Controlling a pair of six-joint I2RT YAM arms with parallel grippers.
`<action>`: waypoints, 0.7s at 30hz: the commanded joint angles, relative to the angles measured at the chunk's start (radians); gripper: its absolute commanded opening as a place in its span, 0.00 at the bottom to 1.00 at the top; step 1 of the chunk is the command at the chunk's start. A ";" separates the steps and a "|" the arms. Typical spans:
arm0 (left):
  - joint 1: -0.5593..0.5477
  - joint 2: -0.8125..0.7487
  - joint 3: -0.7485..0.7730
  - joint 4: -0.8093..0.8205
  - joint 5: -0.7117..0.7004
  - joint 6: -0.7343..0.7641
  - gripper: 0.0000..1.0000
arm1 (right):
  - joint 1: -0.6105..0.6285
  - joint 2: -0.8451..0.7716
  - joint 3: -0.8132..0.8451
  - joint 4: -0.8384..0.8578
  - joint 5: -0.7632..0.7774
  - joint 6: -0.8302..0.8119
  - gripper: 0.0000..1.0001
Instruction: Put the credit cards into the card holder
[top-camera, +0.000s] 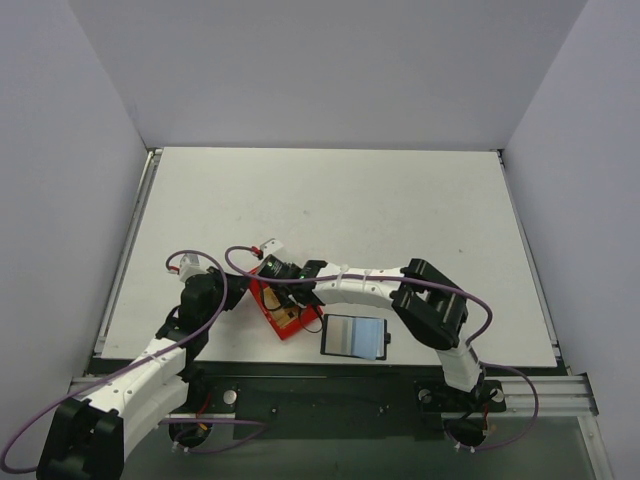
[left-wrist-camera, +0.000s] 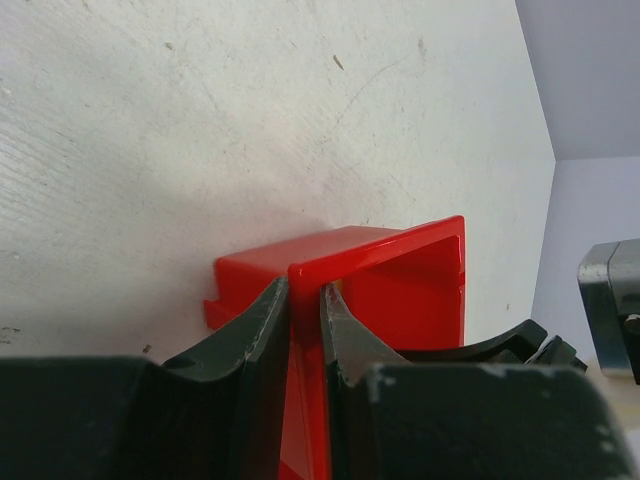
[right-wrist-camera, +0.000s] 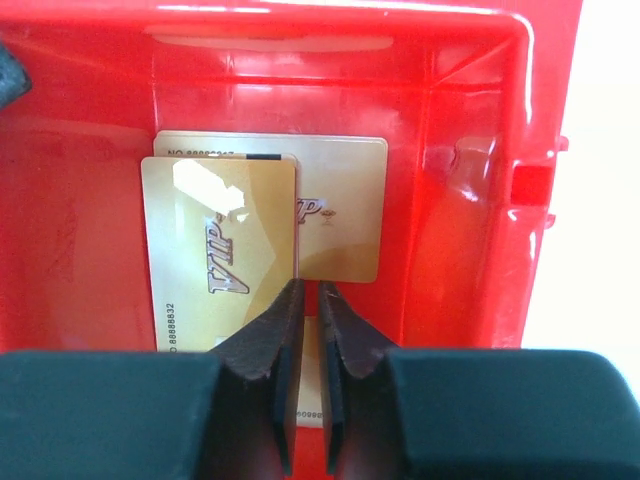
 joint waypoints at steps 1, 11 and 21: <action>-0.004 0.009 -0.003 0.008 0.015 0.022 0.00 | 0.006 0.027 0.028 -0.008 0.051 -0.016 0.02; -0.004 0.011 0.000 0.007 0.016 0.025 0.00 | 0.028 0.093 0.122 -0.132 0.140 -0.087 0.00; -0.004 0.022 0.007 0.008 0.015 0.025 0.00 | 0.023 0.080 0.117 -0.143 0.023 -0.081 0.00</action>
